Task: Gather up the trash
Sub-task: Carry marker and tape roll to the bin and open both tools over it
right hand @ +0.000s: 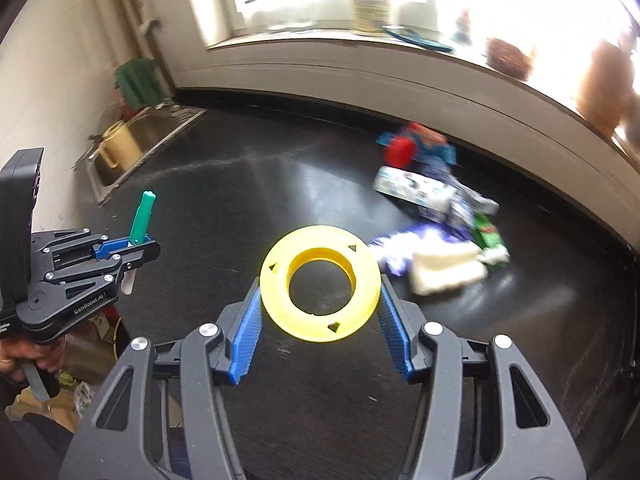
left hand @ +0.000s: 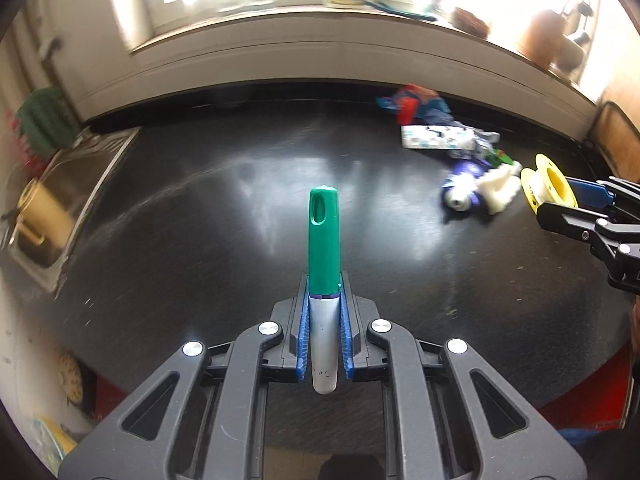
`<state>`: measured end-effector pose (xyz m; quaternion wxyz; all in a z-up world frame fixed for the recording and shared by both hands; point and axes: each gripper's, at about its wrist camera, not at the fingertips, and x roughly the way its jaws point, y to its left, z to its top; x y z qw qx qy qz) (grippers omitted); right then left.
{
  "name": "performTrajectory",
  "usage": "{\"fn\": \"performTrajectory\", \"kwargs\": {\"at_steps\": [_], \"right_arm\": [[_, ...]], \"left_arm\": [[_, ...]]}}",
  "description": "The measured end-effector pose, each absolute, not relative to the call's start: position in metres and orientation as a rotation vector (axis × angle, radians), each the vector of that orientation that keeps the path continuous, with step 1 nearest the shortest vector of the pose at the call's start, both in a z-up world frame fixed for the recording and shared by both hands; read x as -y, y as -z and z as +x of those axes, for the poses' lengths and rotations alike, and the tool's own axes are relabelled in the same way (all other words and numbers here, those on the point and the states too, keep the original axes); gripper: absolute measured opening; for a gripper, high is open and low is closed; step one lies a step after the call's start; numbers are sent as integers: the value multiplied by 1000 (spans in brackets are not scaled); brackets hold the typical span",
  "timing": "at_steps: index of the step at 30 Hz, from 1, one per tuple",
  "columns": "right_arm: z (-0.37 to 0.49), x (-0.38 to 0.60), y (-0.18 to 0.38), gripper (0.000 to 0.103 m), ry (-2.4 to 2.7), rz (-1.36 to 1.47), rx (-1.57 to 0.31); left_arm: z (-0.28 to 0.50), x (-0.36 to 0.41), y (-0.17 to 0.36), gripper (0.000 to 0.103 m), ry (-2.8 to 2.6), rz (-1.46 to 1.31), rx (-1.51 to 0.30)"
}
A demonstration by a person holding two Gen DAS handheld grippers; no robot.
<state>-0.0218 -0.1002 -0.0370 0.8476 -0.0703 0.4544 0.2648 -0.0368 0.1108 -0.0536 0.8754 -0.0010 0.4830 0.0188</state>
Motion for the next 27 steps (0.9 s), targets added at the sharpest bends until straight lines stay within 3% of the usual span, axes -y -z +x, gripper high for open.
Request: {"fn": "performTrajectory", "kwargs": {"at_steps": [12,27], "right_arm": [[-75,-99,51,54,-1005,-341,-1002],[-179,-280,120,54,-1308,-501,-1244]], "left_arm": [[-173,-244,73,12,-439,-205,-1039],[-302,-348,153,12,-665,-469,-1086]]}}
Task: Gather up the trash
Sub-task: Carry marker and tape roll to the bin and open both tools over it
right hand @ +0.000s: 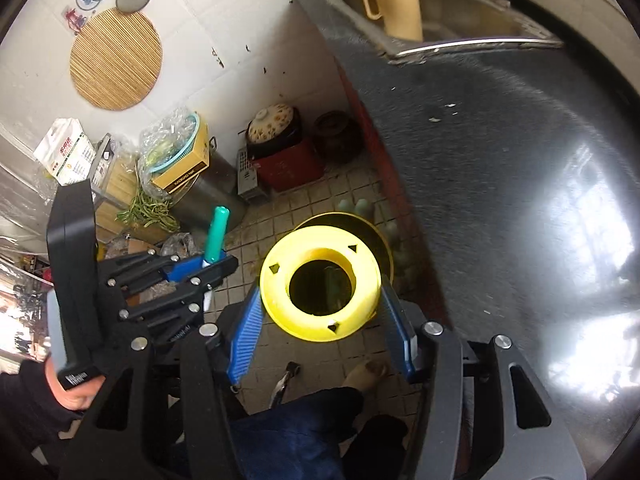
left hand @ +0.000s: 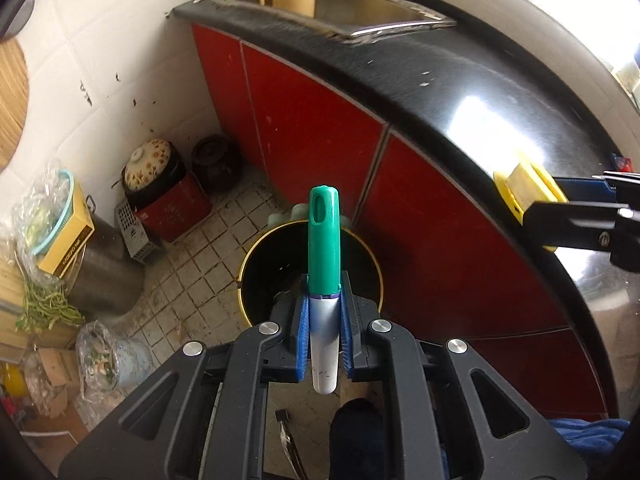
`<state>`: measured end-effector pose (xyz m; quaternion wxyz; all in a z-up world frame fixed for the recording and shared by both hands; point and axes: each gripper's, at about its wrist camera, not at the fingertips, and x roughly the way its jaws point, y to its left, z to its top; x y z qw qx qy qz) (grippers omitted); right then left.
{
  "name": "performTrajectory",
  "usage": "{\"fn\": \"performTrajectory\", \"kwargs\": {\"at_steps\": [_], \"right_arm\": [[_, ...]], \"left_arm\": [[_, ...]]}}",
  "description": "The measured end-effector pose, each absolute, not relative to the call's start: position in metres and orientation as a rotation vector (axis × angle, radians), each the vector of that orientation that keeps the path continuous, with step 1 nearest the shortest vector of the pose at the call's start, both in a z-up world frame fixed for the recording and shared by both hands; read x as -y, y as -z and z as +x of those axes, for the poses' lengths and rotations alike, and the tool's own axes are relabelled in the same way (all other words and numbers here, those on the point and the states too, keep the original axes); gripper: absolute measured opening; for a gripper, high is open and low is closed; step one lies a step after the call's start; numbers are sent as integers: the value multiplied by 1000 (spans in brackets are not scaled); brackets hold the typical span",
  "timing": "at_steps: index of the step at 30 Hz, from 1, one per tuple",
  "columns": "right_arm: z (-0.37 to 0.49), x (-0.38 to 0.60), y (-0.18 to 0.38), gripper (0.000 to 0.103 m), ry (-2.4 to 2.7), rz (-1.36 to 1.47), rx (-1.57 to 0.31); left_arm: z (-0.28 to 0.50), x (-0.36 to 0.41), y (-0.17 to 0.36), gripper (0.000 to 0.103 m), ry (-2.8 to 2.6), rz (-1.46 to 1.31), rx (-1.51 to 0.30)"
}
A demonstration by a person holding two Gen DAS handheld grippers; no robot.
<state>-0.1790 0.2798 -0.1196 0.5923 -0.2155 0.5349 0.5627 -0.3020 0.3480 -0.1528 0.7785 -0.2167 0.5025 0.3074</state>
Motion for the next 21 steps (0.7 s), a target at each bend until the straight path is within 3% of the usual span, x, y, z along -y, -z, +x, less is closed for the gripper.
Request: {"fn": "performTrajectory", "kwargs": {"at_steps": [7,21], "right_arm": [[-183,-323,148,54,-1264,-556,-1308],[-191,-342,161,54,-1257,-604,-1308]], "left_arm": [[-311,-370,189,12,-660,-534,-1115],[-308,-386,201,13,-624,-557,-1107]]}}
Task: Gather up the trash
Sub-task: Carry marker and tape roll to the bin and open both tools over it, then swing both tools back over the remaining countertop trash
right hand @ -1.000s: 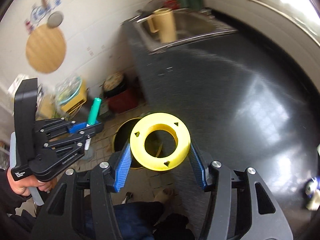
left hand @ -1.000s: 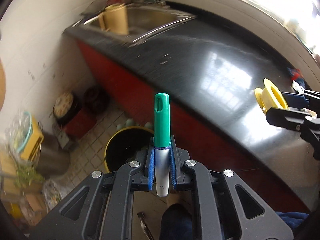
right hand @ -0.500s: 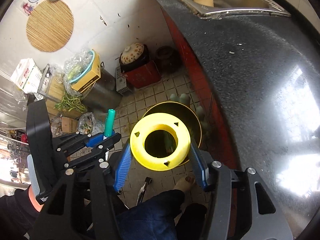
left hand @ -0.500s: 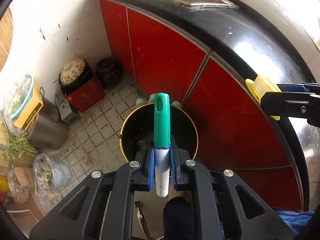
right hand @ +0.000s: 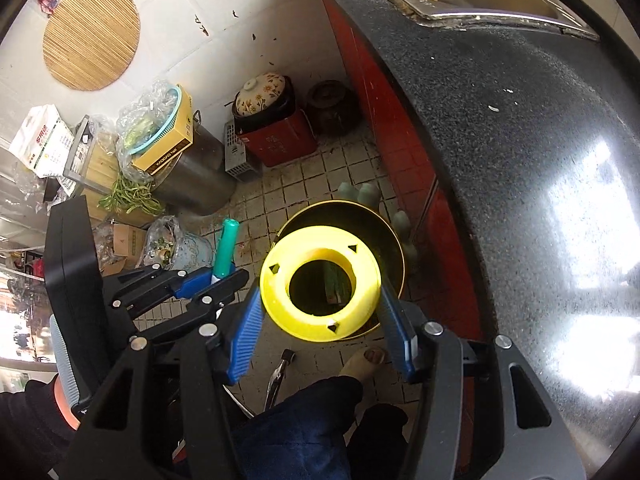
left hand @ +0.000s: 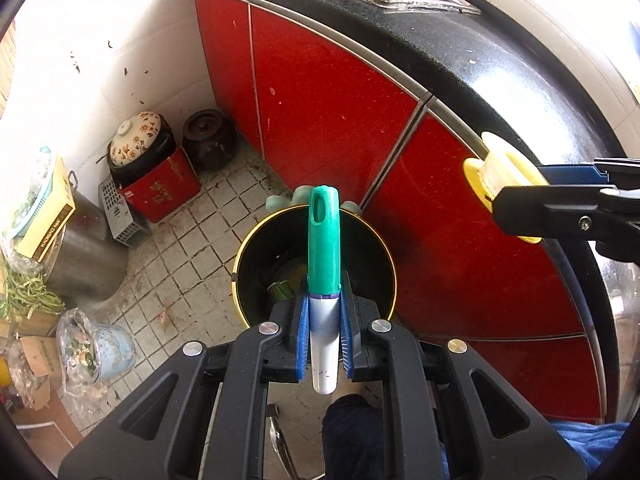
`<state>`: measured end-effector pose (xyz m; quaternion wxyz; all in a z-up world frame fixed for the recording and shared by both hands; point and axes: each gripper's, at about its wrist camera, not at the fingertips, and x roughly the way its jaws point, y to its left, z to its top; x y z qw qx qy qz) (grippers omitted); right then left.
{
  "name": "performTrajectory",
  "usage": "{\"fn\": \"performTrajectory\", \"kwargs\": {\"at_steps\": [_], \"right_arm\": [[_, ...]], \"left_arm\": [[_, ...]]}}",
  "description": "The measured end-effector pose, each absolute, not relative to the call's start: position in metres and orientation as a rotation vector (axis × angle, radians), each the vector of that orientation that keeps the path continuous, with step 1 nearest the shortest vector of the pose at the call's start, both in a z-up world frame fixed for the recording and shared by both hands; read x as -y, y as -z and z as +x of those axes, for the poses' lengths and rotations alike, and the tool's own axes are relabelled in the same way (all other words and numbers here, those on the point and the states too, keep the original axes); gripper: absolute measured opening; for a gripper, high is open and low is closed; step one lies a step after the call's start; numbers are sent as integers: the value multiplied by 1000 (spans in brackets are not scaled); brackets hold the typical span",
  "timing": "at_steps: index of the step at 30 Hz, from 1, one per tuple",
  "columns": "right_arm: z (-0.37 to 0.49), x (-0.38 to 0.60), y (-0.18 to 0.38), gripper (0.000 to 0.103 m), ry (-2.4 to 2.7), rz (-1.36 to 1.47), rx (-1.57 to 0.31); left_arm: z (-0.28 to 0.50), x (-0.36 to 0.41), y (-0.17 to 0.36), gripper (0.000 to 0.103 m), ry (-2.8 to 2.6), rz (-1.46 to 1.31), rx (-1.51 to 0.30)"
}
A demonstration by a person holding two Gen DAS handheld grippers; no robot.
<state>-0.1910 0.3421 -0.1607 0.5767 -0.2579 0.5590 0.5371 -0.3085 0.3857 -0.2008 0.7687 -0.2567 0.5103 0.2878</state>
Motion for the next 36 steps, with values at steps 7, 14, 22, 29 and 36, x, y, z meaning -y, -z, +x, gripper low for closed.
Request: {"fn": "performTrajectory", "kwargs": {"at_steps": [7,14,22,29,36], "right_arm": [[-194,-349,158,64,-1271,-604,-1296],[-180,-331,142,75,-1246,-550,-1279],[-113,-225,87,82,-1050,-403,-1156],[-38,-76,44,83,-705,-229,-1077],[-6,88,25,83,-411,-66,-1020]], "left_arm": [[-308,-392,201,29,-610,-558,-1110],[-300,-381,182,84,-632,-494,-1066],[-234,-330,141,92,-479,-302,-1043],[-122,-230,105,92,-153,-123,-990],[-26,-99,79,92,141,23,-947]]}}
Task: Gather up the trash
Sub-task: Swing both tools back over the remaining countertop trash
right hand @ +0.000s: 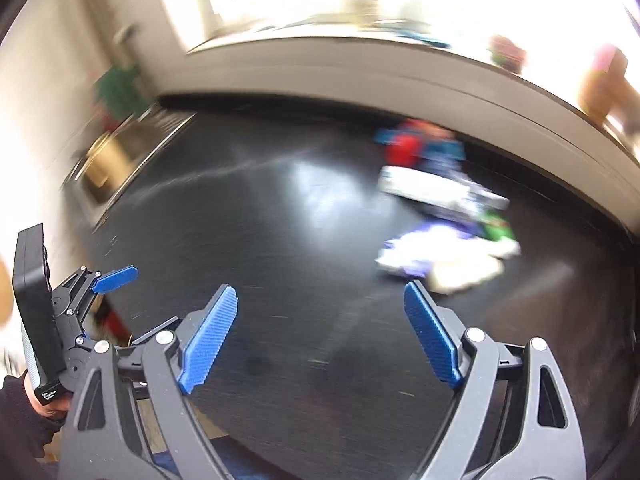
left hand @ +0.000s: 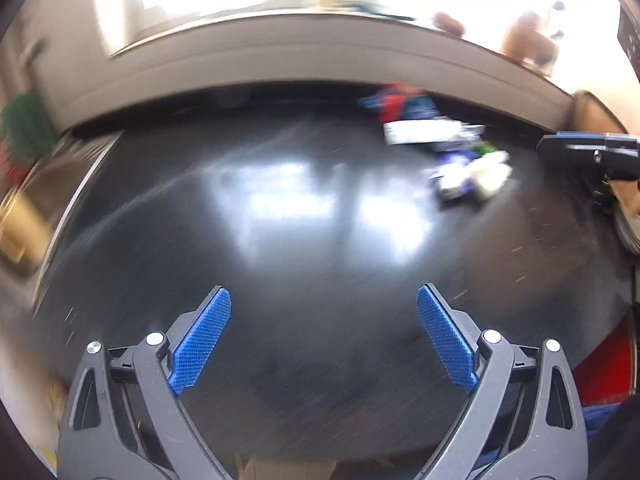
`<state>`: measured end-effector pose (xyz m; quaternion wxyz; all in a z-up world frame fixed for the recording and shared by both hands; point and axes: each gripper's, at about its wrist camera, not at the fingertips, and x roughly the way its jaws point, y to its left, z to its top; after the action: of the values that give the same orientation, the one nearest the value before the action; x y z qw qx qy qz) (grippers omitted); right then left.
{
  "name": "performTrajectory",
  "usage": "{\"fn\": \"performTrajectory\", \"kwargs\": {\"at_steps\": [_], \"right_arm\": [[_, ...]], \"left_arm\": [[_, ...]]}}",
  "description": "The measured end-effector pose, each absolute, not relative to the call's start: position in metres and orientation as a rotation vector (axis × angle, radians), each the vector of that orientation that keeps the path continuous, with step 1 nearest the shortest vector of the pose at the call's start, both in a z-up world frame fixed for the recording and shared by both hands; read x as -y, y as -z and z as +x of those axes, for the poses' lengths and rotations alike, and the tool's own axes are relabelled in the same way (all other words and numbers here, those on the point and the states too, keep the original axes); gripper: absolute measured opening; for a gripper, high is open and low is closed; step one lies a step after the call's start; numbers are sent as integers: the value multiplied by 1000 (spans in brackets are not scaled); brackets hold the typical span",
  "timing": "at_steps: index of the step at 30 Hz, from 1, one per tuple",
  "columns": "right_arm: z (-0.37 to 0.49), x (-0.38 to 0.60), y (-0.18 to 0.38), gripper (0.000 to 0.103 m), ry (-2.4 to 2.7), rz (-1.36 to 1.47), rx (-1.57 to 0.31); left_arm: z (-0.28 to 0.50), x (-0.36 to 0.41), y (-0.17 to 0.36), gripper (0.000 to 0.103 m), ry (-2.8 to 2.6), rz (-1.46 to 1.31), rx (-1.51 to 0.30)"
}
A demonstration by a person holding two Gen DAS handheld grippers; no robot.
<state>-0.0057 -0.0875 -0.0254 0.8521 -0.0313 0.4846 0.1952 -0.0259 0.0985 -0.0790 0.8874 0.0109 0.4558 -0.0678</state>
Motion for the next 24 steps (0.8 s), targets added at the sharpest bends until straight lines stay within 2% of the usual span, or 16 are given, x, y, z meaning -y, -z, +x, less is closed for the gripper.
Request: {"fn": "performTrajectory", "kwargs": {"at_steps": [7,11,16,24], "right_arm": [[-1,200,28,83,-260,45,-1004],[7,233,32,83,-231,70,-1007],[28,250,38,82,-231,89,-1017],[91,254,75,75,-263,28,-1081]], "left_arm": [[15,-11,69,92,294,152,-923],[34,7,73,92,320,189,-936],[62,22,88,92,316,216,-971],[109,47,127,92,341,280,-1035]]}}
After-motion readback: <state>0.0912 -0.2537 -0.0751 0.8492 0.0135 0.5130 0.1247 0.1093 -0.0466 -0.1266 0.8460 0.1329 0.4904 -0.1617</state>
